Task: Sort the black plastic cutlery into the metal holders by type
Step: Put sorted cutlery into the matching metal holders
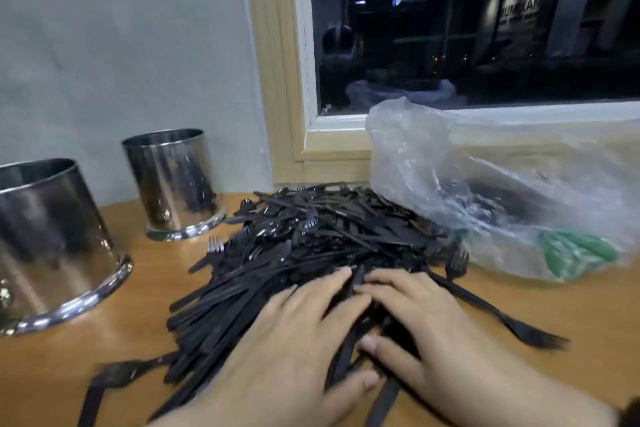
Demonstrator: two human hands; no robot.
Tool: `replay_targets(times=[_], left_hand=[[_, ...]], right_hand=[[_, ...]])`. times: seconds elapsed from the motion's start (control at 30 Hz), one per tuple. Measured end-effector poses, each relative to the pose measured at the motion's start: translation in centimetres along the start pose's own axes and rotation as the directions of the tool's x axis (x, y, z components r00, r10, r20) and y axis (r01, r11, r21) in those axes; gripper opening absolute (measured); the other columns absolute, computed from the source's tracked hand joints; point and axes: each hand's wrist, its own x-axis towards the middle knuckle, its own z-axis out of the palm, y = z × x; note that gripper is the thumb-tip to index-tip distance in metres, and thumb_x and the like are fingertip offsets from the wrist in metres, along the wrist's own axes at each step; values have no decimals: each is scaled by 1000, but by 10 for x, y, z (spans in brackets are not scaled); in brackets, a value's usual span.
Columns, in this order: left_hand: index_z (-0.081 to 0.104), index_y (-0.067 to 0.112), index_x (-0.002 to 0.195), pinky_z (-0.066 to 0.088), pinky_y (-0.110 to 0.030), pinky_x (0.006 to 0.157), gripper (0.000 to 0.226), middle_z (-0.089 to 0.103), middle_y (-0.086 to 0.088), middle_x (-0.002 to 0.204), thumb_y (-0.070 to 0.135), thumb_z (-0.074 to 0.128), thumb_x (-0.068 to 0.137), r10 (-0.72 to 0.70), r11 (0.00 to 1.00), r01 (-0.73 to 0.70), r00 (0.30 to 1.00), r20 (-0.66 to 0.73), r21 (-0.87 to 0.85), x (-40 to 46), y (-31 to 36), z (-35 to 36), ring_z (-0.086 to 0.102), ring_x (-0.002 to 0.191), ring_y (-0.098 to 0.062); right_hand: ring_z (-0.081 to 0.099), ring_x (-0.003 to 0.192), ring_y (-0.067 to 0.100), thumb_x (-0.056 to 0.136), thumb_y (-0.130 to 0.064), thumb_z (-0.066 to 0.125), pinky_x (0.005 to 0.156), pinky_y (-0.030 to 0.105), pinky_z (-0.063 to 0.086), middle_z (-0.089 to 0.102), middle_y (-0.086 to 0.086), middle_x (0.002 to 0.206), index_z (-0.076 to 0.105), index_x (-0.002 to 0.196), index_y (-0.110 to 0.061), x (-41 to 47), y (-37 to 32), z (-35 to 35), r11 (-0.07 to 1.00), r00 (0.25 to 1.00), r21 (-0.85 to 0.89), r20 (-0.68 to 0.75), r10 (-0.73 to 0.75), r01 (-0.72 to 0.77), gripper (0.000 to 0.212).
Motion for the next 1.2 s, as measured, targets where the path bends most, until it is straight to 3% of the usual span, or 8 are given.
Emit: replay_targets(times=[0.13,0.3,0.53,0.7,0.83,0.9,1.03,1.2], left_hand=[[41,33,147,34,-33,116,69,37,5,161,73,42,91,-49,992,61,992,114,-108,-8,9,-14,38,144,-13],[35,32,154,18,-34,122,76,24,6,166,75,40,92,-89,992,103,981,170,-75,-5,15,-32,23,151,-13],[57,24,137,35,-43,112,66,55,3,143,66,25,98,-62,997,65,996,69,-42,-9,15,-31,49,134,-19],[70,16,114,45,-43,94,50,68,0,114,52,37,103,-9,998,0,993,-121,-68,-1,6,-31,63,106,-24],[73,10,105,52,-47,80,38,70,-5,102,39,48,103,96,987,-129,951,-293,-97,8,4,-63,65,93,-28],[71,14,110,54,-44,80,33,69,-1,105,35,47,103,74,979,-117,966,-247,-167,11,-6,-97,64,96,-22],[71,21,111,50,-29,84,23,68,12,101,29,51,103,-146,965,105,977,-157,-238,-17,-60,-149,59,91,-4],[65,43,122,50,-31,98,26,64,24,121,47,53,100,-225,913,287,947,231,-290,-118,-121,-169,60,116,-1]], right_hand=[[33,136,2,96,-63,42,115,32,33,34,-23,149,42,147,-38,-11,-8,-8,999,1000,35,3,29,-30,56],[39,135,11,95,-64,38,110,46,39,43,-14,146,49,142,-33,-14,-13,-15,998,998,-6,-9,61,-61,57],[52,119,19,98,-51,44,99,52,45,56,-9,126,58,128,-28,-12,-6,-17,995,966,9,-242,95,-96,41],[50,121,25,96,-45,51,103,53,42,57,1,130,53,138,-22,20,-6,-15,989,939,37,-310,147,-143,48],[51,119,29,97,-48,46,99,54,43,57,4,129,55,137,-21,26,-18,-12,999,945,-9,-323,47,-53,49],[51,120,30,99,-48,48,98,55,42,56,4,132,55,136,-22,22,-24,-12,998,958,-66,-285,-20,1,46],[49,124,31,101,-45,53,99,54,39,55,4,135,57,139,-20,18,-43,-15,992,962,-93,-250,-108,87,45],[55,118,32,97,-46,50,94,53,41,61,3,130,65,129,-17,19,-90,-8,939,904,-111,-254,-345,327,45]])
